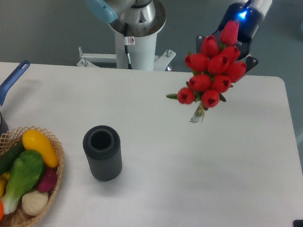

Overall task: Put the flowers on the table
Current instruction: 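Rotate the gripper holding the red tulip bouquet so blooms hang downward, then lower the held tulip bouquet toward the table surface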

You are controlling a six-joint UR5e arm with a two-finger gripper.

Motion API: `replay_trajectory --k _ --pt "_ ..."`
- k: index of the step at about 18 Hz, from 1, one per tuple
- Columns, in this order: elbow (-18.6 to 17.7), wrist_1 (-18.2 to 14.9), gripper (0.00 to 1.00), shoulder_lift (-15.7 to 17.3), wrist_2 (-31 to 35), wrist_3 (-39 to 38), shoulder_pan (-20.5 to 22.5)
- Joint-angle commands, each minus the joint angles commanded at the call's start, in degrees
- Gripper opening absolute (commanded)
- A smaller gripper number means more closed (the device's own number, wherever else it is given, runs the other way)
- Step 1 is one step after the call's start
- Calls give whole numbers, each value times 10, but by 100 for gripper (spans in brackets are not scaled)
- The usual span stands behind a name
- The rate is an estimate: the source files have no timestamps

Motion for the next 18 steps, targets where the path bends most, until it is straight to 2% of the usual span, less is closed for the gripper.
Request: replay_trajectory --k 4,6,11,15,18 --pt "2 -13 25 1 116 1 -23" --pt "2 -31 25 2 185 3 -26" --pt "-10 -35 25 -3 337 4 -76" --pt "-13 -48 25 -39 359 0 -115" --pt "-4 -44 25 -89 374 -1 -141"
